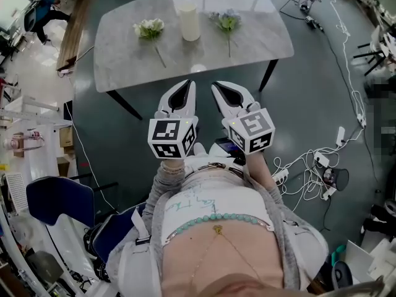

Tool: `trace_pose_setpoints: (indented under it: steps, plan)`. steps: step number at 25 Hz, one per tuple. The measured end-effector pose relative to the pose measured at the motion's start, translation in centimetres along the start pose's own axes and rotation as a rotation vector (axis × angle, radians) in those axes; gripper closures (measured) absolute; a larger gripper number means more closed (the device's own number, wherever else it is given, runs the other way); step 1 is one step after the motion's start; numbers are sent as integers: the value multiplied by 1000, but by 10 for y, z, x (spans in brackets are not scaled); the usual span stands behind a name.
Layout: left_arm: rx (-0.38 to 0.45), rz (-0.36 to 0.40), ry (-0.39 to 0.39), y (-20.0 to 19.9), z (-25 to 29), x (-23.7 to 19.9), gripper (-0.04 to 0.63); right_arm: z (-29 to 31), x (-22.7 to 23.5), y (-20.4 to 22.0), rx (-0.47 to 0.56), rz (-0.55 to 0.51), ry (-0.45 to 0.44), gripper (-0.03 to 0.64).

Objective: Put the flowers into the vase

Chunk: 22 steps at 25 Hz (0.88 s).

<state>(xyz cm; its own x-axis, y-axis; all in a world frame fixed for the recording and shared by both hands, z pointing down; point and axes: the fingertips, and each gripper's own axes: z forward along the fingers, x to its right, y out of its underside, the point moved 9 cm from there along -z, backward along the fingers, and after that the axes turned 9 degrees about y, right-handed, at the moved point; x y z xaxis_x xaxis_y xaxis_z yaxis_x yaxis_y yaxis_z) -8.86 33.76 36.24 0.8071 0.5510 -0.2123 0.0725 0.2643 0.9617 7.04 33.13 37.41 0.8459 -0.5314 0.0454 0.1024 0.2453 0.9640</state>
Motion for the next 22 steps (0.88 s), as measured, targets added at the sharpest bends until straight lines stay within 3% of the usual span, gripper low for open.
trace_pose_setpoints:
  steps: [10, 22]
  plan:
    - [-12, -13, 7, -1, 14, 2, 594, 11, 15, -5, 13, 16, -12, 591]
    - [-7, -25, -30, -25, 72, -28, 594, 74, 58, -29, 2, -4, -79, 591]
